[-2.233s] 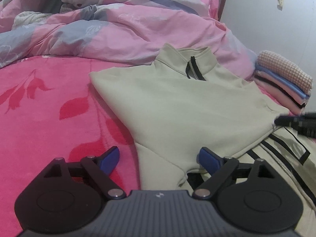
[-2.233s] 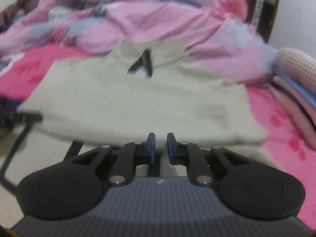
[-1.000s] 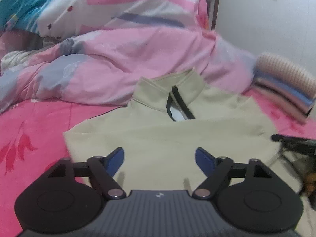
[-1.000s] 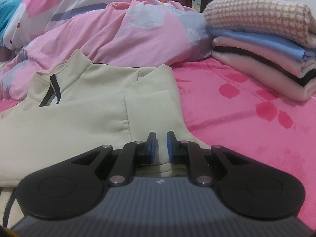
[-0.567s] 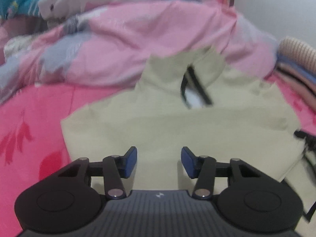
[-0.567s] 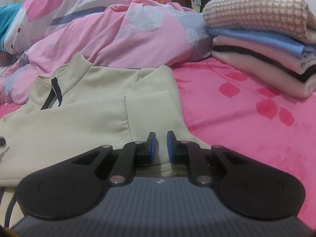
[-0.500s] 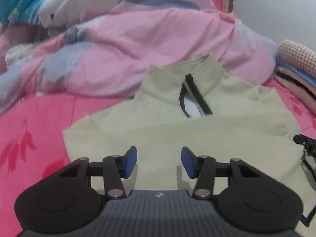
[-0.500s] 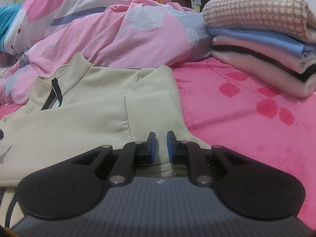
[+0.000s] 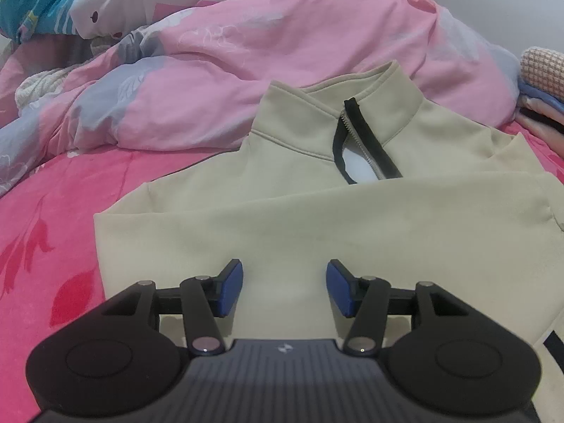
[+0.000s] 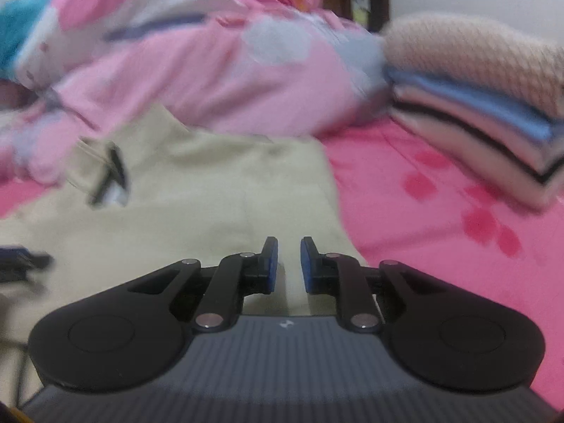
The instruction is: Fold clothes
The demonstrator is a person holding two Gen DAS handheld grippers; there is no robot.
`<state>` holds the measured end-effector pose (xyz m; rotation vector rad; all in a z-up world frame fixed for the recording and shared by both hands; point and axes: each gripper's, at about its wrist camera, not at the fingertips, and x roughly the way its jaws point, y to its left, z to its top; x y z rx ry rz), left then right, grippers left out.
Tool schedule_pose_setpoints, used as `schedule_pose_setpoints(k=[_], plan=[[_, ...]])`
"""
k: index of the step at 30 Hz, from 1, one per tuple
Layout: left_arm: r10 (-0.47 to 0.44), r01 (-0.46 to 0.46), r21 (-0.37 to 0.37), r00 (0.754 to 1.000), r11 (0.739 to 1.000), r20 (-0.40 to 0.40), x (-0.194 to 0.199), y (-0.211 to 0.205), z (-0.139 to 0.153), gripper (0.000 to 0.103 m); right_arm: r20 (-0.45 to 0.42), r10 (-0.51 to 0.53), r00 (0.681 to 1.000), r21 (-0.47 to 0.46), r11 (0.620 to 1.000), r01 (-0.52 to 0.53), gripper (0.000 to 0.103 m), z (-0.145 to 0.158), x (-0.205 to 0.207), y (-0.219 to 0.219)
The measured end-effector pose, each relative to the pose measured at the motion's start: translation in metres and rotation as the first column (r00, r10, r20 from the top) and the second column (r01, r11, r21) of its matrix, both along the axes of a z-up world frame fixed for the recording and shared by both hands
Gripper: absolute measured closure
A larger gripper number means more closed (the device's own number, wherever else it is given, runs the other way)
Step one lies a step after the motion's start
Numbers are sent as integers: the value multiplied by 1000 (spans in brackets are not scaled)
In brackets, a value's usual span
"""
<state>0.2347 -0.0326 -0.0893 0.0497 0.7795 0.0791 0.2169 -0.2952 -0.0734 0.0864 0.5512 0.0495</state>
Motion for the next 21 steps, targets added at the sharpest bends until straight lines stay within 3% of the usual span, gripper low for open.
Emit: schedule_pose_setpoints(k=[5,9,16,21], plan=[[0,0,4,1000,1000,-2,1,-1,0,47,-4,128,992,-73,989,-128,89,6,23,40],[0,0,5,1000,1000,-3,2,-1,0,47,-142,114,983,-97,987,-128,89,-29,58,44],[-3,3,11,1000,1000,-2,1,-1,0,47,-129,116,985,-80,989,-127,88,-18,59,45],[-4,4,15,1000,1000,-2,1,-2,0,47,-138,109,984,-60,991,-118,88,-31,77,37]])
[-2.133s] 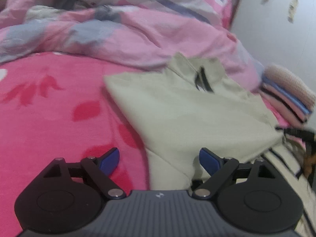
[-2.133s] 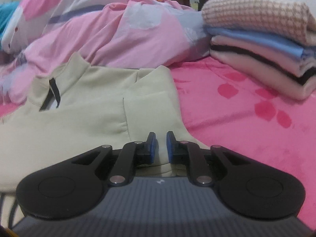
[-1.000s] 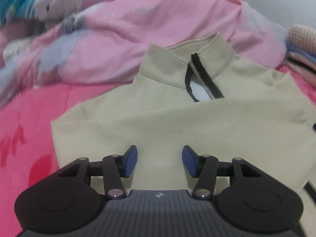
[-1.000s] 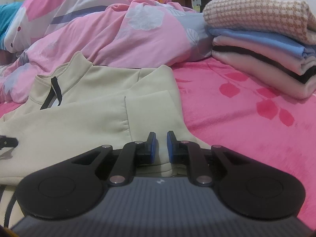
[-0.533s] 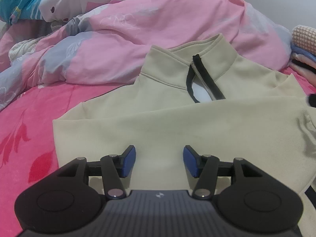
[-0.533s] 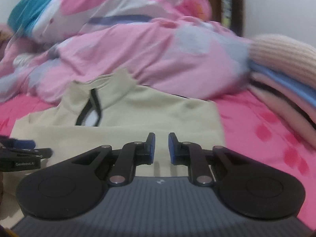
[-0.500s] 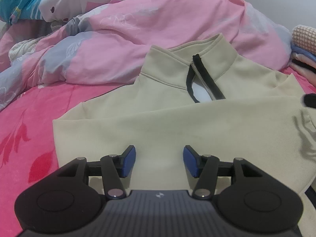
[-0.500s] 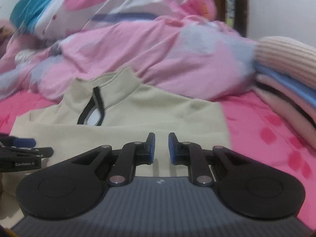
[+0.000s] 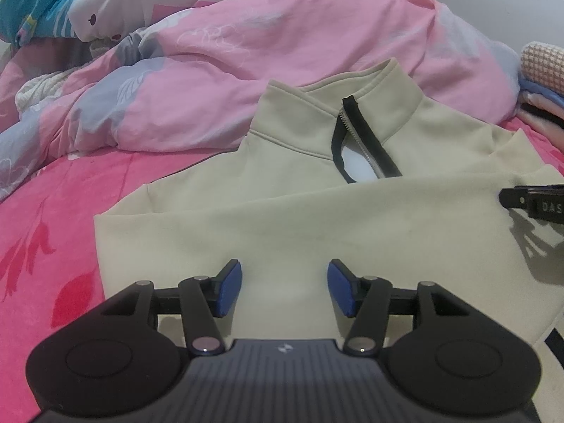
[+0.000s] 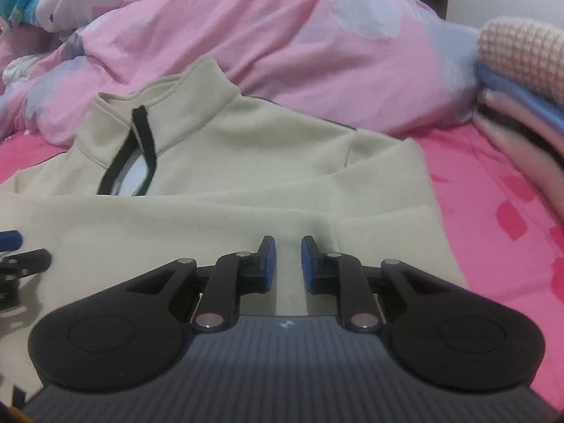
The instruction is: Fold clothes
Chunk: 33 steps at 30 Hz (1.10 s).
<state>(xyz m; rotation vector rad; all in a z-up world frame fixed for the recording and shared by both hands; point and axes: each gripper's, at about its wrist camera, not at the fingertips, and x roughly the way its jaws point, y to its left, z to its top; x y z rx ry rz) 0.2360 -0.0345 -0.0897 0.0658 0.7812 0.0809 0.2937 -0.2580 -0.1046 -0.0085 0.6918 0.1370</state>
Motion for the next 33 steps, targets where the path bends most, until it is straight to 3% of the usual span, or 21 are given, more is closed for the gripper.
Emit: schedule_pose_setpoints(k=[3,10,15,17,20,23,27,33], plan=[[-2,2,2,1000,1000,2,0,0,0,47,-14,-14,1000,46,999,15,88,3,7,-6],[1,-1,3,1000,1000,1,0,-2,0,46,-42,-79,996,263,961,88,83,17,-10,-33],[0,0,8,1000,1000,5,1,-3,-1,46,-38,-68,997,242,967,76,78,16,-33,-47],[-4,4,7,1000,1000,4,1,-2,0,46,-49,-86,995,216,972,95,83,11,-38,-56],[-13,13,-11,1000,1000,0,2,1,2,45,-40,-180,983,245,952,184,81,24,-55,-81],[-24,24,-51,1000,998,-13,-1,8,10,38,24,-218,976,184,960,210,81,51,-84,-97],[-19,20,-84,1000,996,8,-15,21,30,36,129,-258,957,146,960,239,80,102,-144,-122],[-2,12,-172,998,985,57,-53,64,68,34,341,-335,878,32,938,346,80,199,-261,-157]])
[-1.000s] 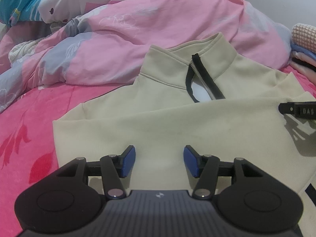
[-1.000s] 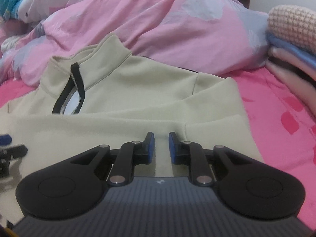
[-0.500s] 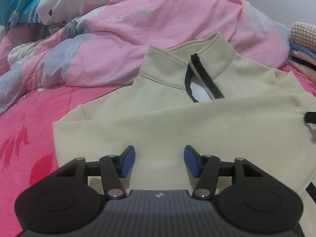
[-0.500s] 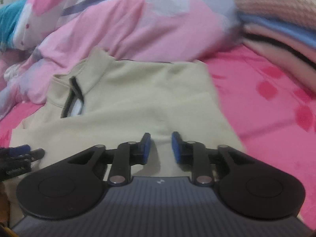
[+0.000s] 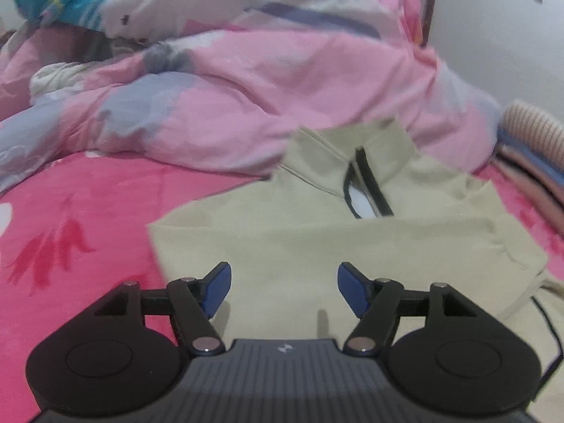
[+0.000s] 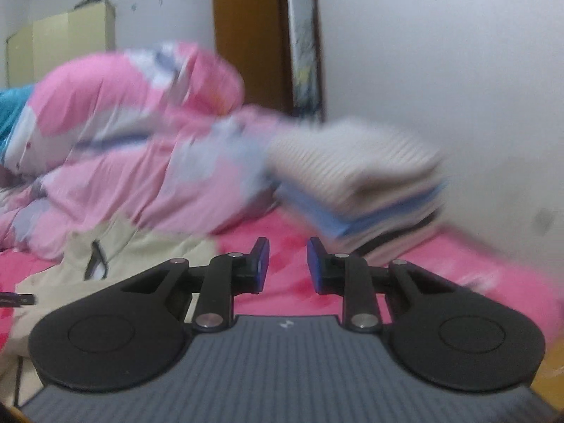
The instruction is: Fold clothes
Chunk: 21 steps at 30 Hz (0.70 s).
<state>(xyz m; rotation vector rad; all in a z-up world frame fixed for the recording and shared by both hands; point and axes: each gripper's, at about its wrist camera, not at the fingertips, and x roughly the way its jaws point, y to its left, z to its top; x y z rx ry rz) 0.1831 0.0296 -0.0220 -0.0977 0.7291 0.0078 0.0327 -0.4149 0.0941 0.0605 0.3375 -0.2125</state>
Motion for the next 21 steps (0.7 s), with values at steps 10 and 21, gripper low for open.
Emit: schedule_pose_setpoints(k=[10,21], plan=[[-97,96,-28,995,995,-32,-79,41,15,32,-94,207,974,-144,965,-219,68,40,-88,54],[-199,204,6,961,979,-192,-135,33,-37,32,-307,742,595,265,668,-695,80,-155,-26,277]])
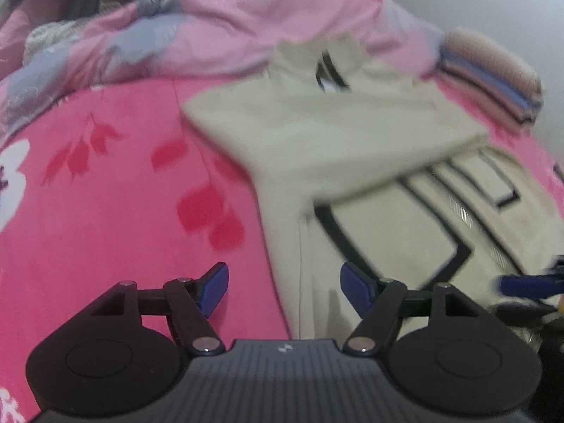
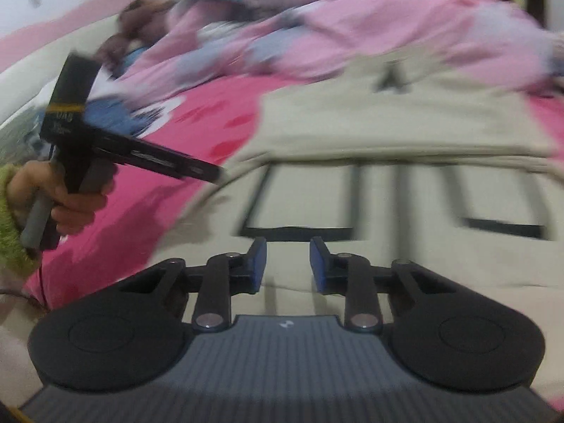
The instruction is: Fold clothes
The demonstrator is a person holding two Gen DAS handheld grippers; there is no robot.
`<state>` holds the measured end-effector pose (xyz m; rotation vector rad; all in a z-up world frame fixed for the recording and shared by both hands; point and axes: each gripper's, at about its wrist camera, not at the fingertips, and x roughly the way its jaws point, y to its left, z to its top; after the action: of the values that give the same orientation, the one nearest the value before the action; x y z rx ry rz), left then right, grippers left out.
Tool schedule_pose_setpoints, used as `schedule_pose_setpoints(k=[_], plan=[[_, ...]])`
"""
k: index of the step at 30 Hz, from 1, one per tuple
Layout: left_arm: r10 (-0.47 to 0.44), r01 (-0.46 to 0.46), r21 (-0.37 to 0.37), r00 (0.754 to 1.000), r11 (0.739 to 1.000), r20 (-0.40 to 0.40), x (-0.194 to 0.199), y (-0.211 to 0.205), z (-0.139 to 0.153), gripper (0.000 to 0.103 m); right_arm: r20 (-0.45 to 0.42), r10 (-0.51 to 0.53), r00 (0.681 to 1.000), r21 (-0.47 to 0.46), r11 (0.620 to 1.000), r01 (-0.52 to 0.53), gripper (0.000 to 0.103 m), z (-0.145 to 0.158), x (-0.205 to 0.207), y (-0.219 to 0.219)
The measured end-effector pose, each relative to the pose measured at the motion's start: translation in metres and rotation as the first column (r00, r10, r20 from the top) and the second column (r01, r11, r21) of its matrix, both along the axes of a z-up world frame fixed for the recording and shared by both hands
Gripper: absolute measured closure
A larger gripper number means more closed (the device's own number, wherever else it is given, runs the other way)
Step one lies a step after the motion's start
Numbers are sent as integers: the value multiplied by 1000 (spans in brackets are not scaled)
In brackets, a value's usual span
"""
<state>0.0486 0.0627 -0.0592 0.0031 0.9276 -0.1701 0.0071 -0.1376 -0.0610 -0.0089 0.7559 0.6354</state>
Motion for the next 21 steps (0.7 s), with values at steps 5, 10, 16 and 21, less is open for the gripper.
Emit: schedule_pose_setpoints(k=[5,10,16,21], plan=[[0,0,-6,1000,1000,-8,-9,4,-15,31,48,71,996,-58,996,-68,83,-20,-24,23],[-6,6,-9,1000,1000,12,-8,5,-18,28,8,126,992,-19,992,-125,87,-27,-61,5],[-11,11,15,1000,1000,14,-9,-1,-17,28,30,153,988,-27,988,-152,90,-18,-72,8],[4,-4,12,1000,1000,18,-10,3,-14,29,8,161,987,-20,987,-161,90,-30,-80,5]])
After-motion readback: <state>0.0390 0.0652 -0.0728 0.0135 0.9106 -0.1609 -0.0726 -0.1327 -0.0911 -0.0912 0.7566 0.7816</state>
